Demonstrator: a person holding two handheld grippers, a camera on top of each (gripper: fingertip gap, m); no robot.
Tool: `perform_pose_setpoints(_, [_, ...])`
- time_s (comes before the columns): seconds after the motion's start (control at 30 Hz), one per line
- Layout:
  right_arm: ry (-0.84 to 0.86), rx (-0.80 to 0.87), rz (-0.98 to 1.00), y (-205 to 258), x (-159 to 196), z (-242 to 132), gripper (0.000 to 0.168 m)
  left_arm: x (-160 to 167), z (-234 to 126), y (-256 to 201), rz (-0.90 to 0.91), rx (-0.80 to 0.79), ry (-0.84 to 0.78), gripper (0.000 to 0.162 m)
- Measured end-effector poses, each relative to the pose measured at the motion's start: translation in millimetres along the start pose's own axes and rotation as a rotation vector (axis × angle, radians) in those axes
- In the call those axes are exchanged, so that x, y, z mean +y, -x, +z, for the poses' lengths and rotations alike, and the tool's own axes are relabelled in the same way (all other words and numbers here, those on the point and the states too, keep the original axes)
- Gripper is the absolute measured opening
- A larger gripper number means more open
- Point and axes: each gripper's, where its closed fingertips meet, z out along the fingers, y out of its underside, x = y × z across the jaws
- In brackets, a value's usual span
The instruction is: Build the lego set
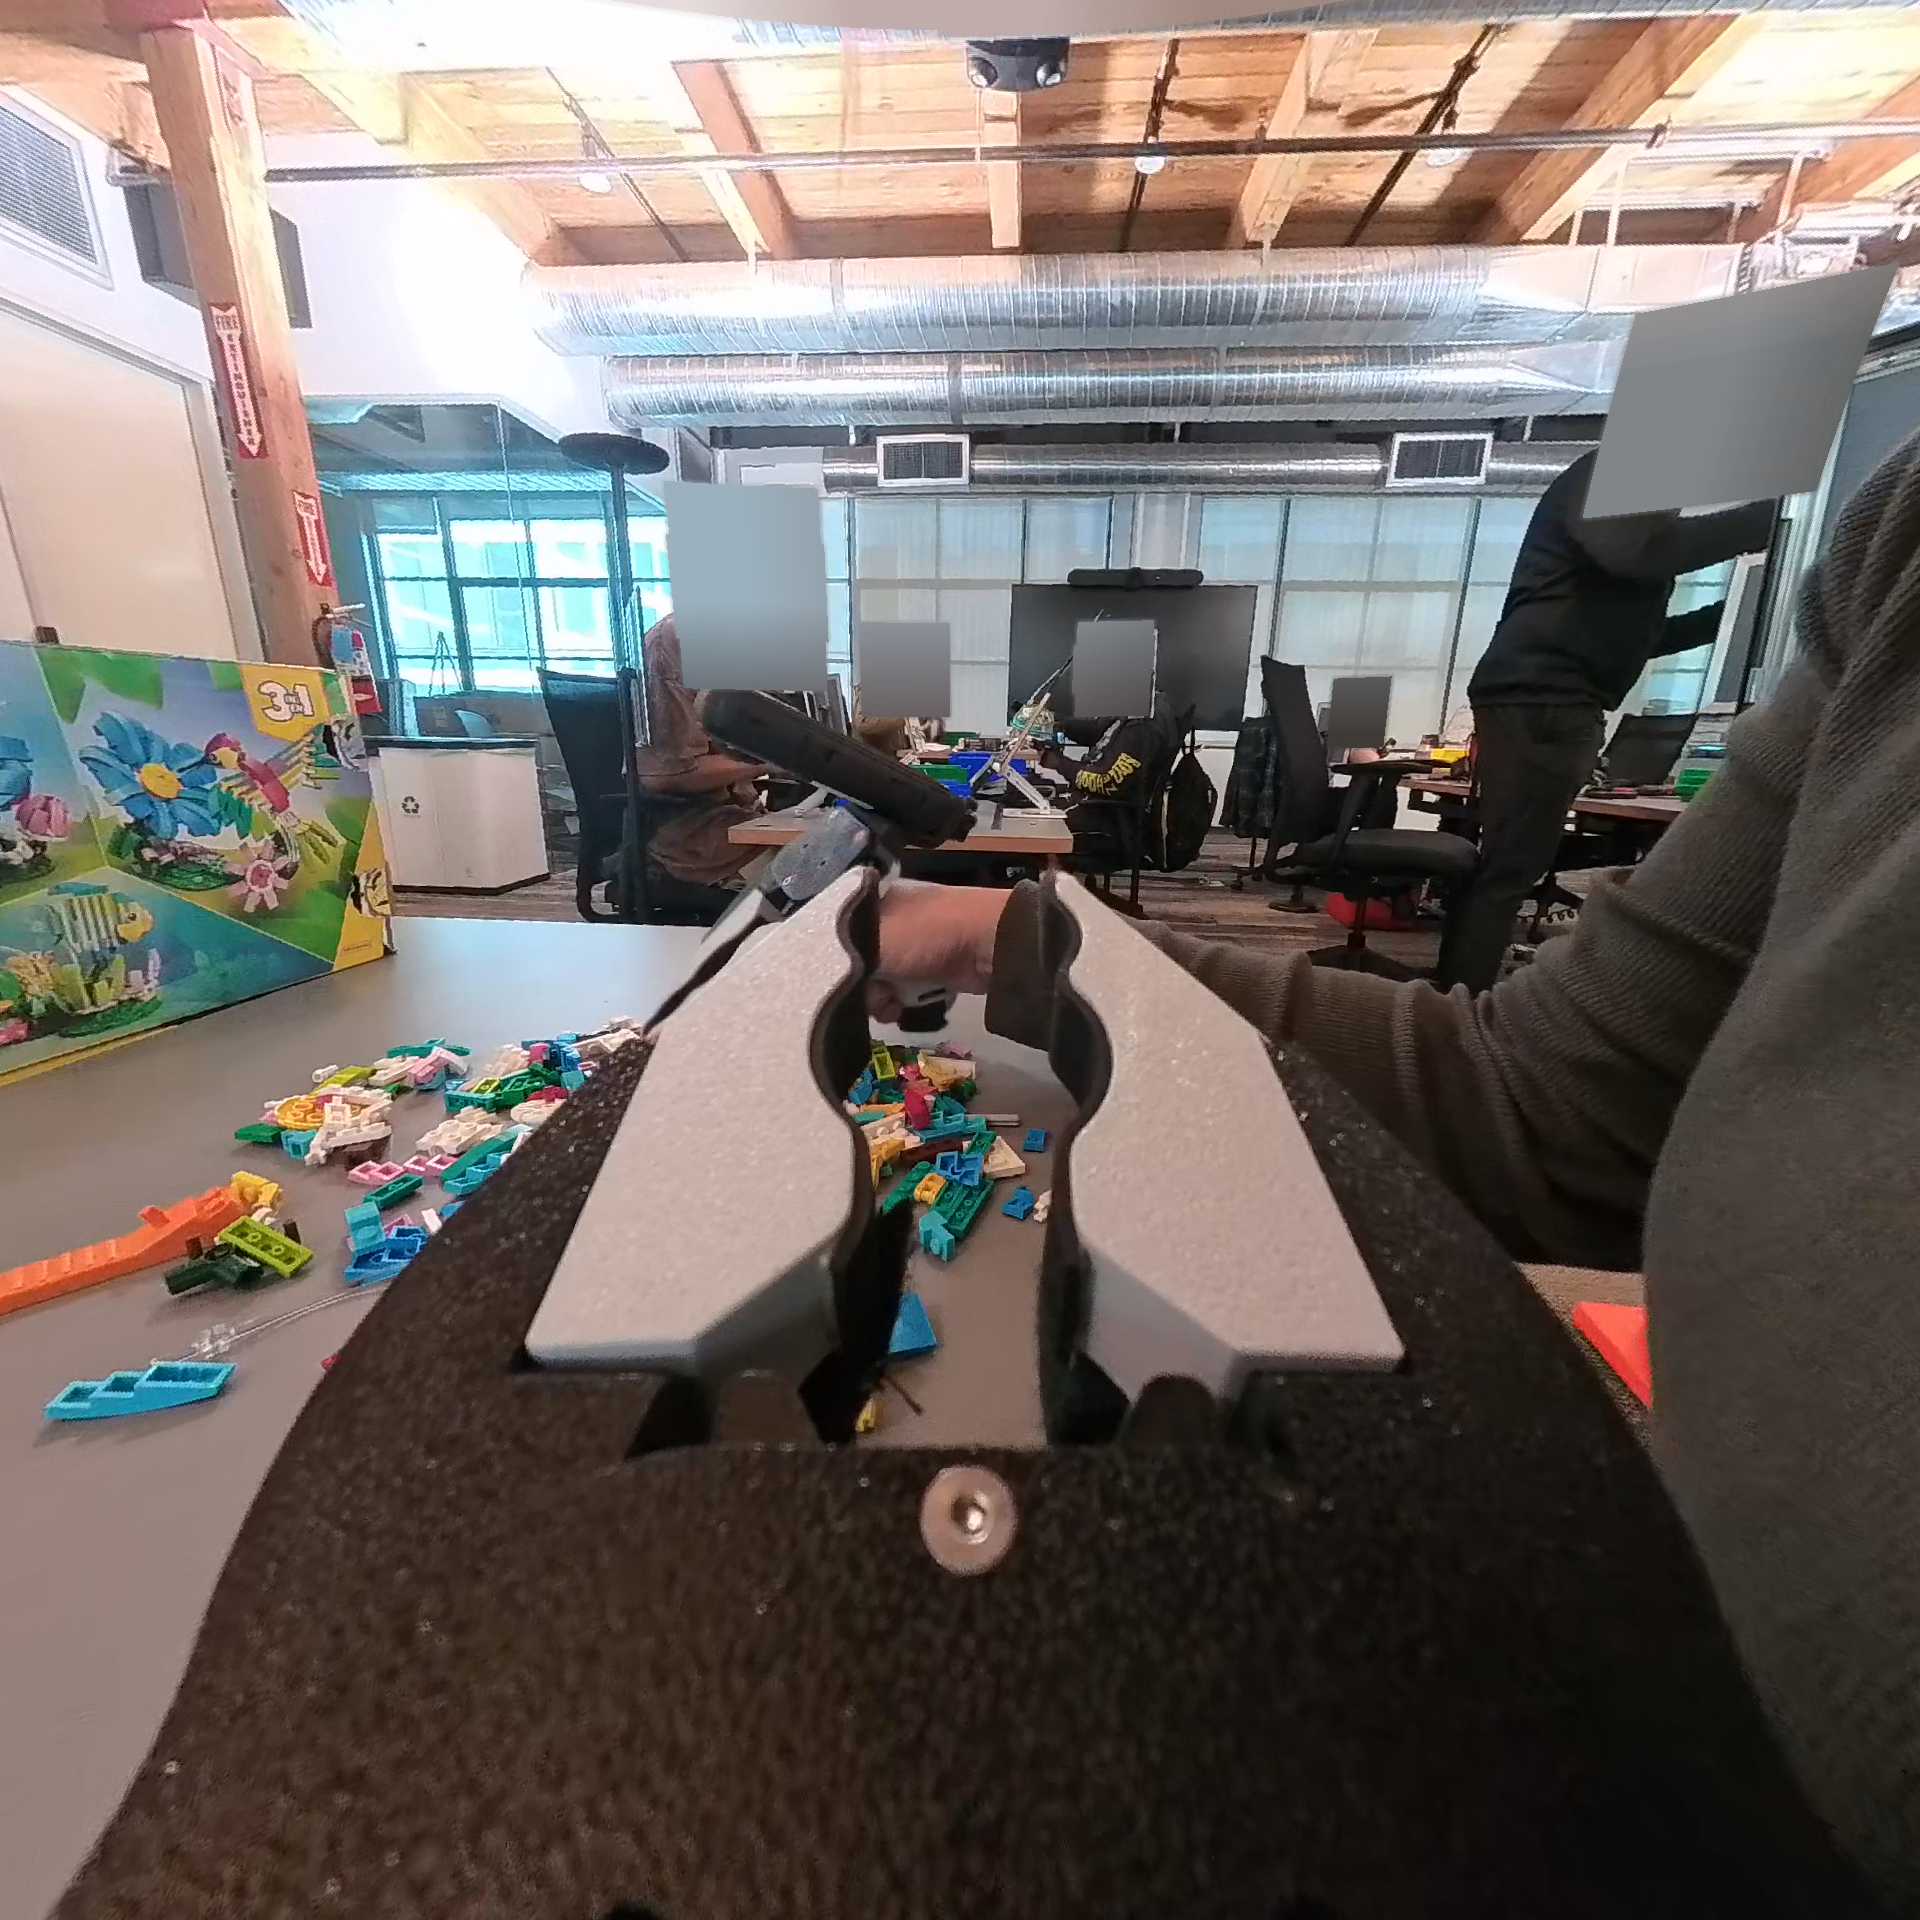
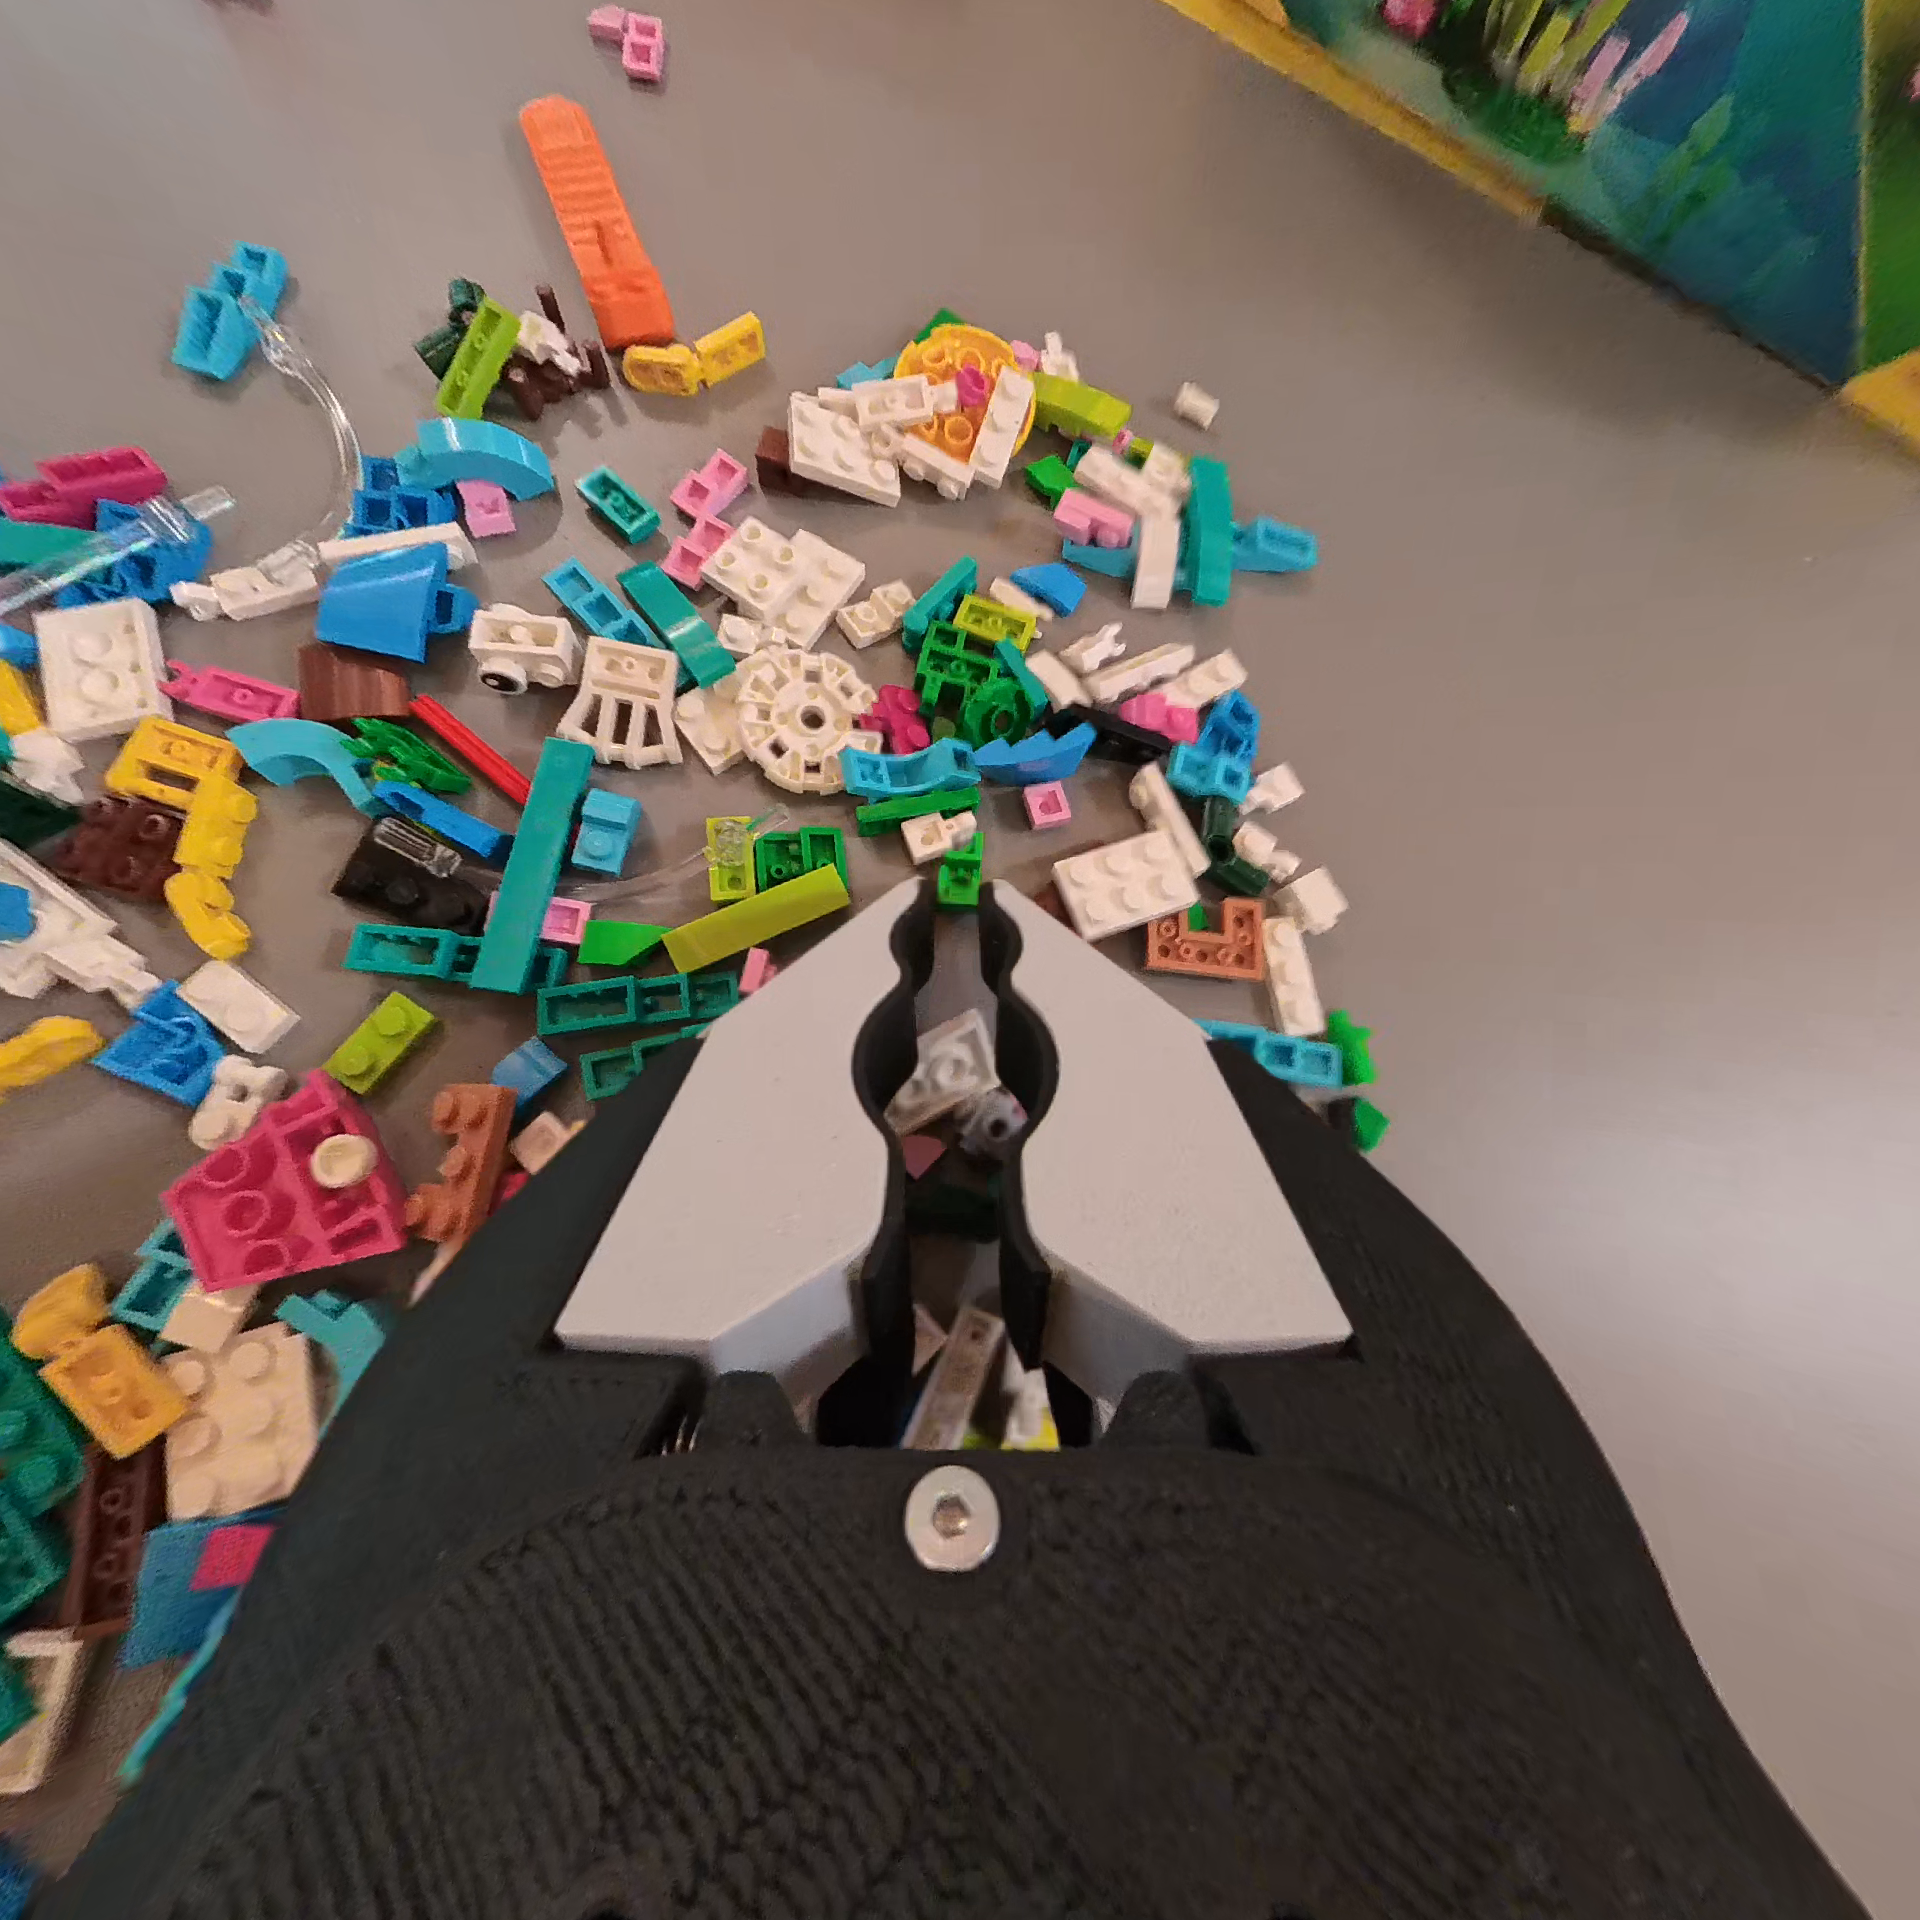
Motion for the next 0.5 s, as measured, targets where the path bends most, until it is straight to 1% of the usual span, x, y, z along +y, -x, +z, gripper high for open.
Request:
perform_pose_setpoints(0.13, [-0.177, 0.122, -0.204, 4.0, -38.2, -10.0, 0.007, 0.1, 1.0, 2.2, 0.003, -0.014, -0.002, 0.028])
perform_pose_setpoints(0.23, [-0.274, 0.165, -0.352, 22.9, -59.1, -15.1, 0.006, 0.2, 2.3, 5.9, 0.018, -0.036, -0.005, 0.028])
perform_pose_setpoints(0.3, [-0.314, 0.168, -0.387, 39.9, -72.3, -14.7, 0.006, 0.4, 3.4, 8.7, 0.033, -0.052, -0.007, 0.028])
perform_pose_setpoints(0.37, [-0.380, 0.122, -0.360, 65.6, -98.0, -9.7, 0.006, -1.9, 2.7, 8.5, 0.048, -0.054, -0.017, 0.027])
perform_pose_setpoints(0.4, [-0.413, 0.072, -0.344, 83.7, -113.8, -3.9, 0.006, -4.4, 1.7, 7.4, 0.058, -0.050, -0.030, 0.027])
perform_pose_setpoints(0.43, [-0.440, 0.019, -0.339, 103.5, -129.5, 3.8, 0.007, -6.4, 0.5, 5.8, 0.070, -0.043, -0.039, 0.024])
perform_pose_setpoints(0.47, [-0.448, -0.036, -0.343, 124.1, -143.0, 14.3, 0.006, -7.4, -0.6, 3.6, 0.086, -0.032, -0.044, 0.016])
perform_pose_setpoints(0.5, [-0.426, -0.101, -0.360, 145.5, -153.0, 27.1, 0.006, -8.4, -1.6, 2.0, 0.097, -0.025, -0.050, 0.011])
